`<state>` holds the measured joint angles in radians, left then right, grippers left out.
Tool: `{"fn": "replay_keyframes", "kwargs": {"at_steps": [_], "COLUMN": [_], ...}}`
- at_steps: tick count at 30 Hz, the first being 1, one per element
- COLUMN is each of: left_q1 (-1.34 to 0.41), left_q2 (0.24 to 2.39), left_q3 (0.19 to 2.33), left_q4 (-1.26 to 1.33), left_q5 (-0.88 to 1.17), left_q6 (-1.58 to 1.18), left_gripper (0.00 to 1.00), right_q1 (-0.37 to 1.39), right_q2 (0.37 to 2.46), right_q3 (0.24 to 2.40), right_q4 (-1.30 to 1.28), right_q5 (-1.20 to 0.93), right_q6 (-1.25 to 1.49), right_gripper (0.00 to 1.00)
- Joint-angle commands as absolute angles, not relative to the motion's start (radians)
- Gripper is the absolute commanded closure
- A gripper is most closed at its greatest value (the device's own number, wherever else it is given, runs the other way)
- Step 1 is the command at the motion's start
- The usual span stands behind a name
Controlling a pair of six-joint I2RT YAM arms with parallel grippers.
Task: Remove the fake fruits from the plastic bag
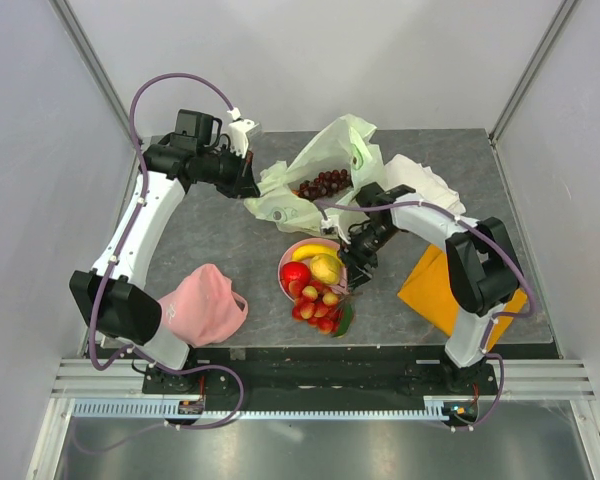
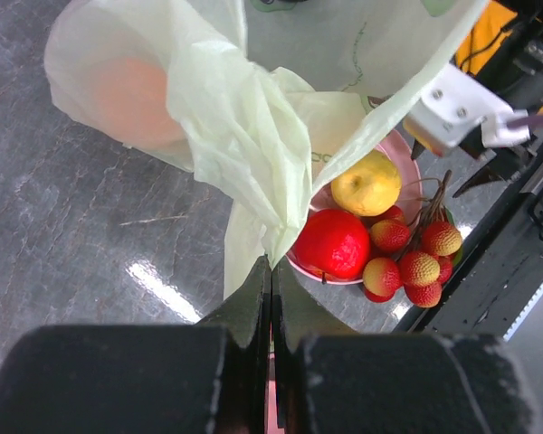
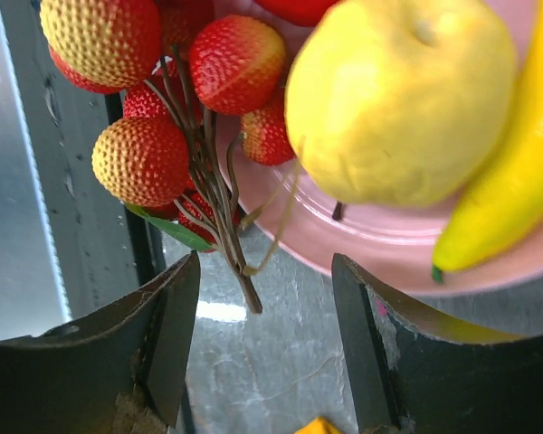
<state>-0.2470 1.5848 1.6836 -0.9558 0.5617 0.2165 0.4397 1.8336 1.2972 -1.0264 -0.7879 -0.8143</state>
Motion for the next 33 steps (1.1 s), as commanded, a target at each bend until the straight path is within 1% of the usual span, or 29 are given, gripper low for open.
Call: {"fn": "replay_keyframes", "kwargs": {"at_steps": [1, 6, 8, 9, 11, 12, 14, 15, 17, 18, 21, 26, 33], "left_q1": [-0.242, -0.242, -0.242, -0.242, -0.242, -0.242, -0.242, -0.242, -0.242, -0.242, -0.242, -0.242, -0.242], "left_q2": [1.545, 1.548, 1.549, 1.551, 1.552, 1.551, 1.554, 1.554, 1.555, 1.555, 1.554, 1.551, 1.545], "left_q3": [1.692, 1.693, 1.693, 1.694, 1.693, 1.694, 1.692, 1.692, 1.693, 1.692, 1.695, 1.695, 1.697], "left_q4": [-0.966, -0.968, -0.969, -0.968, -0.971, -0.969, -0.969, -0.968, -0.969, -0.969, -0.966, -0.962, -0.954], "left_q5": [0.537, 0.529, 0.526, 0.525, 0.522, 0.519, 0.518, 0.520, 0.522, 0.525, 0.531, 0.540, 0.558], "left_q6": [0.264, 0.270, 0.270, 0.270, 0.273, 0.275, 0.275, 0.275, 0.275, 0.275, 0.275, 0.275, 0.271], "left_gripper": [0.99, 0.98, 0.99, 0.98, 0.98, 0.98, 0.99, 0.98, 0.98, 0.99, 0.99, 0.98, 0.98], "right_q1": [0.482, 0.514, 0.523, 0.525, 0.531, 0.537, 0.545, 0.549, 0.557, 0.564, 0.572, 0.591, 0.615], "right_q2": [1.835, 1.845, 1.844, 1.842, 1.835, 1.832, 1.819, 1.816, 1.806, 1.798, 1.750, 1.664, 1.638], "right_q3": [1.264, 1.249, 1.246, 1.247, 1.250, 1.253, 1.255, 1.262, 1.279, 1.296, 1.328, 1.414, 1.546], "right_q4": [-0.996, -0.980, -0.974, -0.976, -0.986, -0.992, -1.014, -1.028, -1.086, -1.104, -1.150, -1.224, -1.299], "right_q5": [-0.758, -0.749, -0.744, -0.745, -0.753, -0.753, -0.749, -0.749, -0.753, -0.758, -0.770, -0.772, -0.758], "right_q6": [-0.946, -0.968, -0.971, -0.973, -0.979, -0.983, -1.002, -1.009, -1.038, -1.040, -1.029, -1.009, -0.994], "right_gripper": [0.32, 0.33, 0.36, 0.41, 0.47, 0.53, 0.60, 0.69, 0.76, 0.82, 0.88, 0.94, 0.97]}}
